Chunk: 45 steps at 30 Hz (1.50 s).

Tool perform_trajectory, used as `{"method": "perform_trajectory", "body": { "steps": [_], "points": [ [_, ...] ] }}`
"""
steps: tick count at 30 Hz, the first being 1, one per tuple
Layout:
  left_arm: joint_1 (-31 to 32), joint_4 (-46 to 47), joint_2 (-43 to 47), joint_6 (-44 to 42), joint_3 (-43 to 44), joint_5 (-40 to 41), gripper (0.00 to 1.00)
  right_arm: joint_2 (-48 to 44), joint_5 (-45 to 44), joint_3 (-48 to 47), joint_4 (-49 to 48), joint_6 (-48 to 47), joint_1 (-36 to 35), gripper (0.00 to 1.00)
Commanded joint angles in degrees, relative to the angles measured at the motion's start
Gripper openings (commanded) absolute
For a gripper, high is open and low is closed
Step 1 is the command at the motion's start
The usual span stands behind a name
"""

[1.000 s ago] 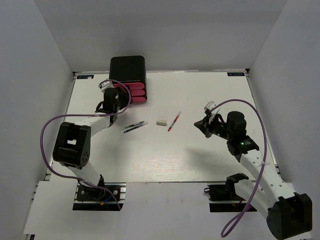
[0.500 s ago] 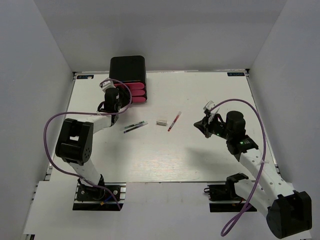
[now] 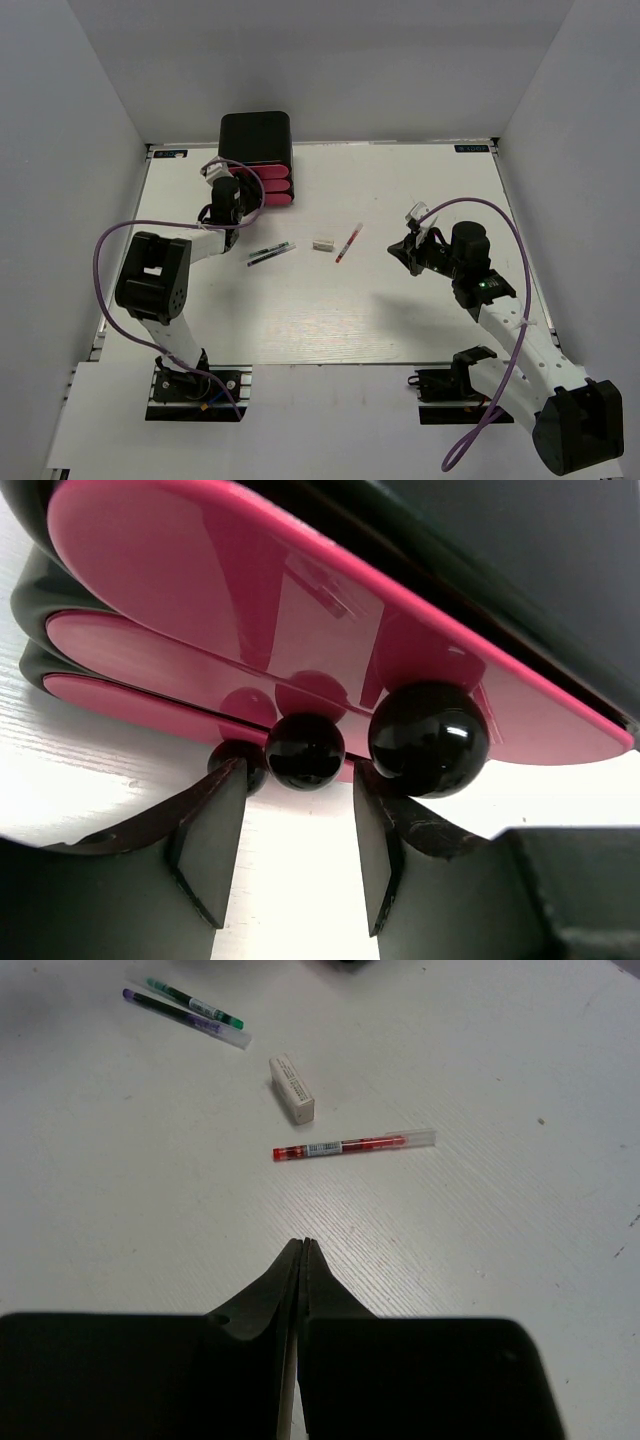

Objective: Sort the stationery into containers
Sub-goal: Open the drawer in the storage box.

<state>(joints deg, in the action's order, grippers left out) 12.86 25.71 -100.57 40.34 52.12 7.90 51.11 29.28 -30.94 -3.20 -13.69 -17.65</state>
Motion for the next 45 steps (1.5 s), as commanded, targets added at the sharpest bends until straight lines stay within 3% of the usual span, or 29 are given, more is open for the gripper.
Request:
{"method": "perform_trajectory", "body": {
  "steps": [1, 9, 14, 24, 38, 43, 44, 45],
  "points": [
    [0.1, 1.7, 0.0, 0.5, 1.3, 0.8, 0.57, 0.2, 0.0, -0.4, -2.1, -0.5, 0.2, 0.00],
    [0.1, 2.8, -1.5, 2.2, 1.3, 1.3, 0.55, 0.2, -0.3, -0.4, -2.1, -0.6, 0.1, 0.00],
    [0.1, 3.4, -1.6, 2.2, 1.3, 1.3, 0.40, 0.2, -0.2, -0.4, -2.1, -0.7, 0.1, 0.00],
    [0.1, 4.6, 0.3, 2.7, -2.7, 0.8, 0.22, 0.1, -0.1, -0.2, -2.1, -0.6, 0.0, 0.00],
    [0.1, 5.8, 14.0, 2.7, -16.9, 0.3, 0.21, -0.6, 0.4, 0.3, -2.4, -0.7, 0.2, 0.00],
    [0.1, 3.6, 15.8, 2.2, -18.2, 0.3, 0.38, -0.5, 1.0, 0.8, -2.5, -1.2, 0.1, 0.05],
    [0.1, 3.6, 16.5, 2.2, -18.2, 0.3, 0.53, -0.3, 1.1, 0.8, -2.5, -1.7, 0.2, 0.07],
    [0.1, 3.0, 16.5, 2.2, -18.2, 0.3, 0.62, -0.2, 1.8, 1.0, -2.5, -1.9, 0.2, 0.13]
  ]
}}
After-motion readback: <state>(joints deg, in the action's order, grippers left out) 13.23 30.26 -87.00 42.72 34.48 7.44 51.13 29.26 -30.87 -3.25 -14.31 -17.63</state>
